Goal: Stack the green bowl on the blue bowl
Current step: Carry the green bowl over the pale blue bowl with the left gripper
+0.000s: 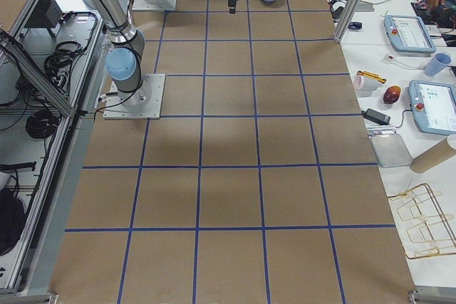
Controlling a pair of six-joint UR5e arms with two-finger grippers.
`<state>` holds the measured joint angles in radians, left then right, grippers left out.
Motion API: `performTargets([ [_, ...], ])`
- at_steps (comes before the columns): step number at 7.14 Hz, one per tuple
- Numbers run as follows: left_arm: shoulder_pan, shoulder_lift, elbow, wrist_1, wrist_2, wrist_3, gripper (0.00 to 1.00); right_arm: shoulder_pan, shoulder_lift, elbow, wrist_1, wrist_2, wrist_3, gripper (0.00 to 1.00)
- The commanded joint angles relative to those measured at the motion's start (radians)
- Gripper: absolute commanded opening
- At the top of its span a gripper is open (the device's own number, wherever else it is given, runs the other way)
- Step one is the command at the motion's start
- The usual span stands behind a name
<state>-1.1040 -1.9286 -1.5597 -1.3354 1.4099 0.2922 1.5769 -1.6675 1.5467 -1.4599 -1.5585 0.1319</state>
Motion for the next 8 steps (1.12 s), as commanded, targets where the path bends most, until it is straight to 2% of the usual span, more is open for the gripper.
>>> performTargets([
  [1,-0.046,-0.044,0.021,0.007,-0.002,-0.103,0.00,0.000,0.000,0.000,0.000,0.000,0.000,1.00],
  [3,-0.102,-0.082,0.085,0.002,0.001,-0.183,0.00,-0.002,0.000,0.001,0.000,0.000,0.000,1.00],
  [6,-0.106,-0.141,0.095,0.085,-0.003,-0.189,0.00,0.000,0.000,0.000,0.000,0.000,0.000,1.00],
  [8,-0.122,-0.147,0.095,0.091,-0.012,-0.217,0.00,0.000,0.000,0.000,0.000,0.000,0.000,1.00],
])
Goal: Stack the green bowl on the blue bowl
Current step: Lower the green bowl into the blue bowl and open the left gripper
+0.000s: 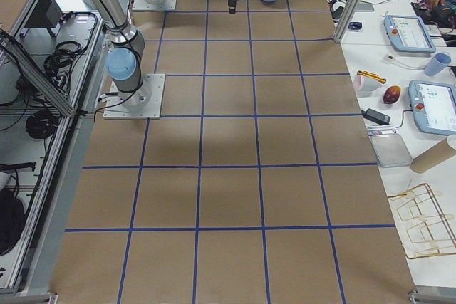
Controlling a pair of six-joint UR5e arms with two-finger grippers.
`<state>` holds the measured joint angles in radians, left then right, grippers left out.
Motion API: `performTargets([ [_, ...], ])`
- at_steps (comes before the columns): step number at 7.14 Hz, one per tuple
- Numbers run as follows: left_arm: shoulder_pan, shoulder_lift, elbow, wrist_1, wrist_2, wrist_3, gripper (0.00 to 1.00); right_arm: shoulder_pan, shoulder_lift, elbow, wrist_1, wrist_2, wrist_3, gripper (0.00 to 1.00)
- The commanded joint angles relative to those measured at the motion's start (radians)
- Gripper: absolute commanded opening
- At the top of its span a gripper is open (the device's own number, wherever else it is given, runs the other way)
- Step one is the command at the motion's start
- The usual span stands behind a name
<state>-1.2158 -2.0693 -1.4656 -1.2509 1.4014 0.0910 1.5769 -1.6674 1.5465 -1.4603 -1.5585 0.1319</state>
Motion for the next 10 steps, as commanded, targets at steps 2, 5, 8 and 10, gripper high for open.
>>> performTargets([
  [2,-0.044,-0.008,0.001,0.013,-0.001,-0.037,0.00,0.000,0.000,0.001,0.000,0.000,0.000,1.00],
  [5,-0.042,-0.023,-0.004,0.030,0.005,-0.025,0.00,0.000,0.000,0.000,0.000,0.000,0.000,1.00],
  [8,-0.040,-0.022,-0.010,0.027,0.008,-0.001,0.99,0.000,0.000,0.000,0.000,0.000,0.000,1.00],
  [10,-0.033,-0.006,-0.010,0.010,0.008,-0.001,1.00,0.000,0.000,0.000,0.000,0.000,0.000,1.00],
])
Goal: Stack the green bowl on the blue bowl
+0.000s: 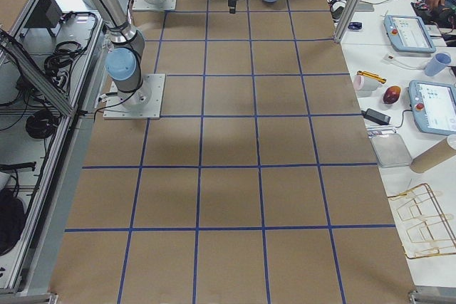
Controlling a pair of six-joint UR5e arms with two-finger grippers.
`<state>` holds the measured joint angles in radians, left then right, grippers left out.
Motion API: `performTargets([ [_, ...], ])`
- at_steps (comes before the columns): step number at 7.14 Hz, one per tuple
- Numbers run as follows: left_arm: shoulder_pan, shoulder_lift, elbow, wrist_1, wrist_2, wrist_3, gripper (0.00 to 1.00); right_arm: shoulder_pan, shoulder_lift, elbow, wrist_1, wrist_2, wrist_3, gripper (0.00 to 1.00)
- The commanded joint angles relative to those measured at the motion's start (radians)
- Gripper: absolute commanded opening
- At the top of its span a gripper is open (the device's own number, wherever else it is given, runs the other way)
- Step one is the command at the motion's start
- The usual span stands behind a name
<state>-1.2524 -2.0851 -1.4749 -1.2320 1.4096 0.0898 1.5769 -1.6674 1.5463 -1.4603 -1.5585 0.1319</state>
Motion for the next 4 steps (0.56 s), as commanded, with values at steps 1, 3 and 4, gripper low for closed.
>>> performTargets([
  [1,0.004,0.031,0.011,-0.041,0.002,-0.002,1.00,0.000,0.000,0.001,0.000,0.000,0.000,1.00],
  [3,-0.014,0.098,0.018,-0.116,0.061,-0.012,1.00,0.000,0.000,0.000,0.000,0.000,0.000,1.00],
  [4,-0.021,0.146,0.016,-0.150,0.063,-0.015,1.00,0.000,0.000,0.001,0.000,0.000,0.000,1.00],
])
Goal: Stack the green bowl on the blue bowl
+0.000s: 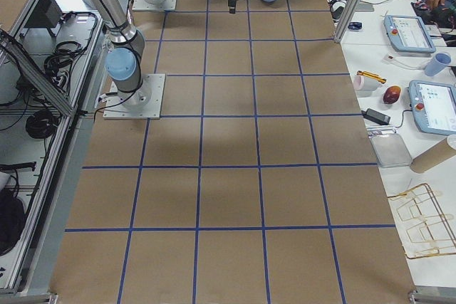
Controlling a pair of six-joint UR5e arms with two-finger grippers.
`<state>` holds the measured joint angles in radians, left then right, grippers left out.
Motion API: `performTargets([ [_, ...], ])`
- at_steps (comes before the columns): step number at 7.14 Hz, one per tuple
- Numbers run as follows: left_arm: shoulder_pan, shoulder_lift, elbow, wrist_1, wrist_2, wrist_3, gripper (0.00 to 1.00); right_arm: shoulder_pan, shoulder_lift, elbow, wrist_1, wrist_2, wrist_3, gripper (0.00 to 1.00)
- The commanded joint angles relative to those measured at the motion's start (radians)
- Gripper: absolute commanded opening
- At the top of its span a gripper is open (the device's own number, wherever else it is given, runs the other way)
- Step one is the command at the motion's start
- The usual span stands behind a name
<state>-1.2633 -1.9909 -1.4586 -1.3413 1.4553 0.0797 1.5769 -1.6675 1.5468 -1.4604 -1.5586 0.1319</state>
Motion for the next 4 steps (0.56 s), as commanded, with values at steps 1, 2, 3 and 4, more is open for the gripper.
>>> performTargets([
  [1,-0.033,0.104,-0.002,-0.100,0.020,-0.021,1.00,0.000,0.000,0.000,0.000,0.000,0.000,1.00],
  [2,-0.083,0.148,-0.006,-0.119,0.075,-0.028,1.00,0.000,0.000,0.001,0.000,0.000,0.000,1.00],
  [3,-0.152,0.199,-0.031,-0.133,0.095,-0.082,1.00,0.000,0.000,0.000,0.000,0.000,0.000,1.00],
  [4,-0.216,0.236,-0.043,-0.131,0.097,-0.160,1.00,0.000,0.000,0.001,0.000,0.002,0.000,1.00],
])
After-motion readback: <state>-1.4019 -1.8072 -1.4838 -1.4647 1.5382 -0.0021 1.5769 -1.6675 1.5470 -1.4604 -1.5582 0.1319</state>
